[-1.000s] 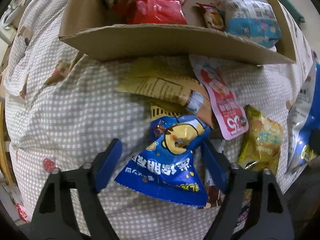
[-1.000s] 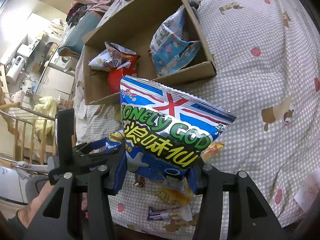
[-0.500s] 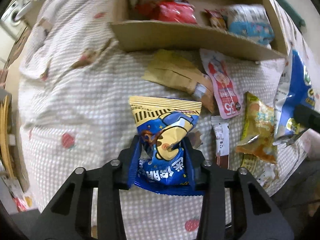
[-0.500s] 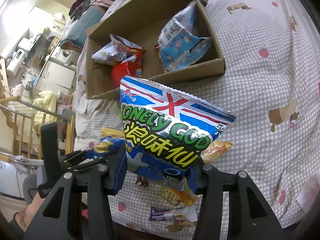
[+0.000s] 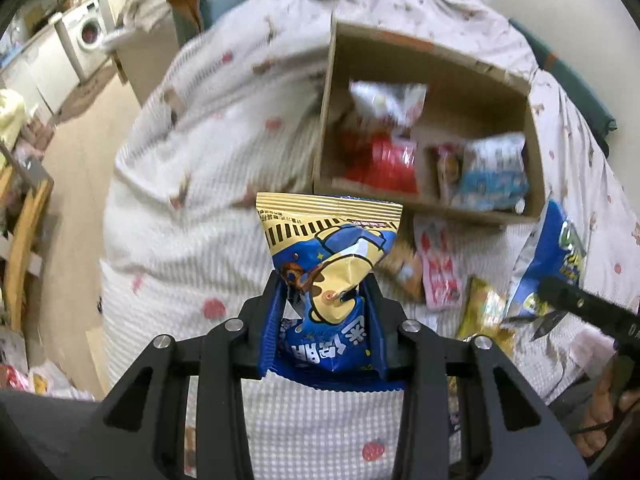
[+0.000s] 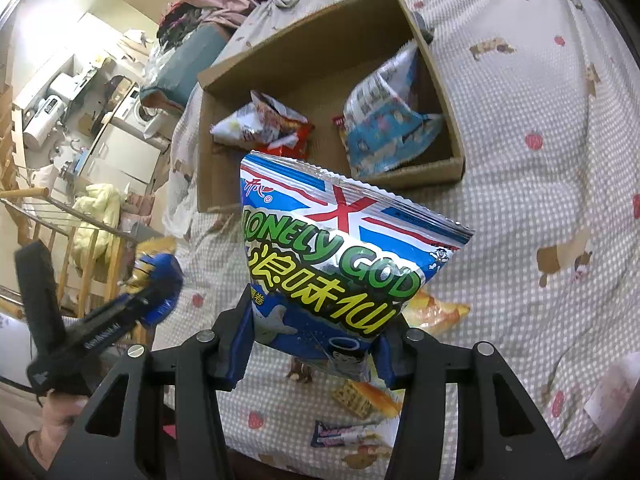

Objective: Organize snacks
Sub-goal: 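Grasp the blue Lonely God bag with the right tool while the left tool grasps a blue bag, then carry the Lonely God bag and blue bag over the box with both tools, then open both tools to drop the two bags into the box, then move both tools back toward the remaining snacks beside the box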

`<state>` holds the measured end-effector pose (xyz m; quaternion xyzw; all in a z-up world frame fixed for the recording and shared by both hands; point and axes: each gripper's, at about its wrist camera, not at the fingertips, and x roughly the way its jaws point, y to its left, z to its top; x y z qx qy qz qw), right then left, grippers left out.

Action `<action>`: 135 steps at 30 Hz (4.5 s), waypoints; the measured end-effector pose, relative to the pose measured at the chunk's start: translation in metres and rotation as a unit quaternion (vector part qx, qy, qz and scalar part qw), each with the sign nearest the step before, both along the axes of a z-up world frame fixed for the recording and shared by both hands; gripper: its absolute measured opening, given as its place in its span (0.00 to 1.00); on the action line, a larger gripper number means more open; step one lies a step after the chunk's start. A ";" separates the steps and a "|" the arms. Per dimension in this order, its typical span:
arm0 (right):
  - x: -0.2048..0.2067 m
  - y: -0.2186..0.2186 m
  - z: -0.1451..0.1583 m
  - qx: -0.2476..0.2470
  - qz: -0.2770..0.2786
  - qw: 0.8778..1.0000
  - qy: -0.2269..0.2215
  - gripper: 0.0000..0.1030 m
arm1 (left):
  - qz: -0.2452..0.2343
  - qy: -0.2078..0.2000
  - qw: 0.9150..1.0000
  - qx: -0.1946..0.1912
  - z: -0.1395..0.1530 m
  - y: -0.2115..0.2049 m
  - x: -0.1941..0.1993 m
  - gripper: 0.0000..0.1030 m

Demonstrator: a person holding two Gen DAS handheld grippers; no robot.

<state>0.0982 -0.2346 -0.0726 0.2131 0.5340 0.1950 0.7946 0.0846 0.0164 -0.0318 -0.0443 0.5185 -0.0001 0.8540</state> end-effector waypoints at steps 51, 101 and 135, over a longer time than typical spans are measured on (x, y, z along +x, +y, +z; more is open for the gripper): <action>0.118 0.027 0.003 0.006 0.034 0.997 -0.072 0.52 | -0.073 -0.073 0.994 0.032 -0.013 -0.044 0.127 0.34; 0.074 -0.015 0.037 -0.002 -0.031 0.994 -0.107 0.86 | -0.010 -0.072 0.997 -0.016 0.012 -0.008 0.084 0.82; -0.001 -0.032 -0.016 -0.038 -0.054 0.998 0.022 0.86 | -0.038 -0.049 0.998 -0.004 -0.010 -0.017 -0.001 0.82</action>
